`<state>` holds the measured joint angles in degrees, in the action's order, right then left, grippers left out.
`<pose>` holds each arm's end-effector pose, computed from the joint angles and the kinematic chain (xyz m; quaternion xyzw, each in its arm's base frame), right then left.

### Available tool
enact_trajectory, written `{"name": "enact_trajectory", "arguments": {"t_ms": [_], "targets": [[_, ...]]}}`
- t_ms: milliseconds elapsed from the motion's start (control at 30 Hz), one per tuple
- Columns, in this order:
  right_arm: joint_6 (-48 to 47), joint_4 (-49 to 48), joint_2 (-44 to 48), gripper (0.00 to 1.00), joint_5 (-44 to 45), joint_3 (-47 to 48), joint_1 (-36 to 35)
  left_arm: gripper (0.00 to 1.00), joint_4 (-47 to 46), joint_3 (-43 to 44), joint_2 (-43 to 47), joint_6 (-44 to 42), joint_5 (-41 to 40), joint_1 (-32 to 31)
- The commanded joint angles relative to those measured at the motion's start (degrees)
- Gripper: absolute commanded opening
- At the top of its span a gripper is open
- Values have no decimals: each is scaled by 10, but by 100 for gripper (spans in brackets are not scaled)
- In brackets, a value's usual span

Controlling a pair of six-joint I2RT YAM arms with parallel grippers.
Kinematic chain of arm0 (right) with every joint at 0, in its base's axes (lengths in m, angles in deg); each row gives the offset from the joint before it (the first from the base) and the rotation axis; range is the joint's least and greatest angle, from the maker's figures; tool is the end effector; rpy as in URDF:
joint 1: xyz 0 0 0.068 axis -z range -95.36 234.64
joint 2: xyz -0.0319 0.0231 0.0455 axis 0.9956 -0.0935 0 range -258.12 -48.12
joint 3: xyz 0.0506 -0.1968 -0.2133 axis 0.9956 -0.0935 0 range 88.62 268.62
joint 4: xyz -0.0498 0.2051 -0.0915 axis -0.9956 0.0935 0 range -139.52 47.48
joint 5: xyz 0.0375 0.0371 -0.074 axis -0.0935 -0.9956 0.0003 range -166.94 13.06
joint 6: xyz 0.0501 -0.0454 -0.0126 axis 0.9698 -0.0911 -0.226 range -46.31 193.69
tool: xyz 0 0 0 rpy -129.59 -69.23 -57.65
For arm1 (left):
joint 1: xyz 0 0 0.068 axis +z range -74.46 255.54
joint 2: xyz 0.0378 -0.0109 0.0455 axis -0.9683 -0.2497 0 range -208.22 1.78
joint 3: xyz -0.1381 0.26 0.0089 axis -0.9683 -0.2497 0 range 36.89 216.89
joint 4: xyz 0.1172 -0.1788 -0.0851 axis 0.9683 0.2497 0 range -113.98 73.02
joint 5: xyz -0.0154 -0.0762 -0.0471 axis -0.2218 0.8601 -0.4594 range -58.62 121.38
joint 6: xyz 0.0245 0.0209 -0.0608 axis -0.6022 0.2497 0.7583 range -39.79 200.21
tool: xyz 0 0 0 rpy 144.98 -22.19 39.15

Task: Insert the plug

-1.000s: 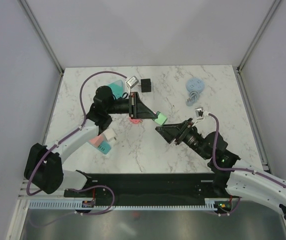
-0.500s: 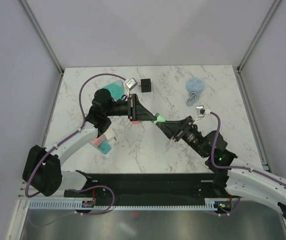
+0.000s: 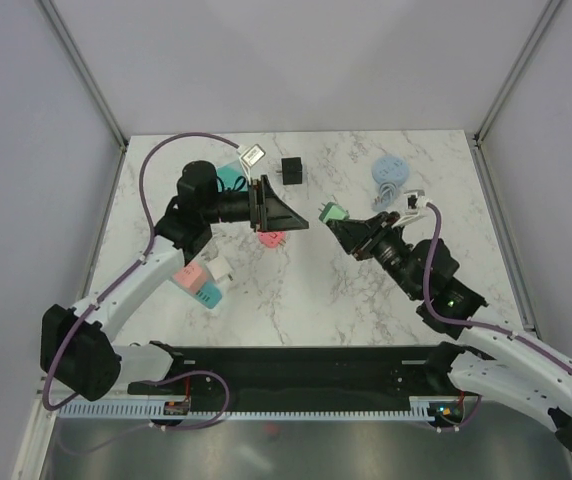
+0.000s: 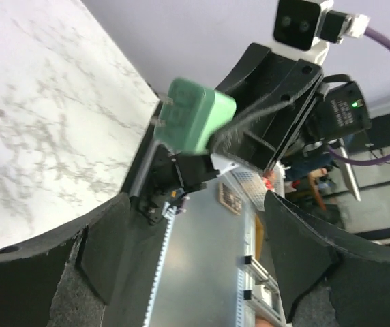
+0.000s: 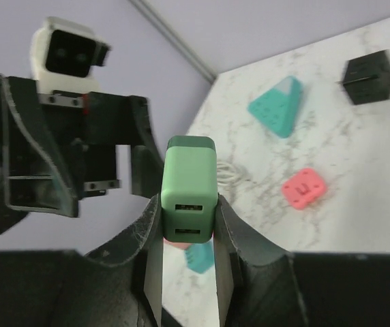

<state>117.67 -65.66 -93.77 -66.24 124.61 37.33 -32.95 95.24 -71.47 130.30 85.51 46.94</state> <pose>0.1199 0.1149 0.3565 0.0503 0.6648 0.4876 0.5637 0.2093 -0.1655 0.3804 0.1760 0.7066 -0.6393 0.2469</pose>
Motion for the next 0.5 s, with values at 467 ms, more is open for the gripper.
{"name": "enact_trajectory", "arguments": {"t_ms": [467], "targets": [[-305,363,-436,0,31,375,337,77,331,18,-6,-310,-279,87]]}}
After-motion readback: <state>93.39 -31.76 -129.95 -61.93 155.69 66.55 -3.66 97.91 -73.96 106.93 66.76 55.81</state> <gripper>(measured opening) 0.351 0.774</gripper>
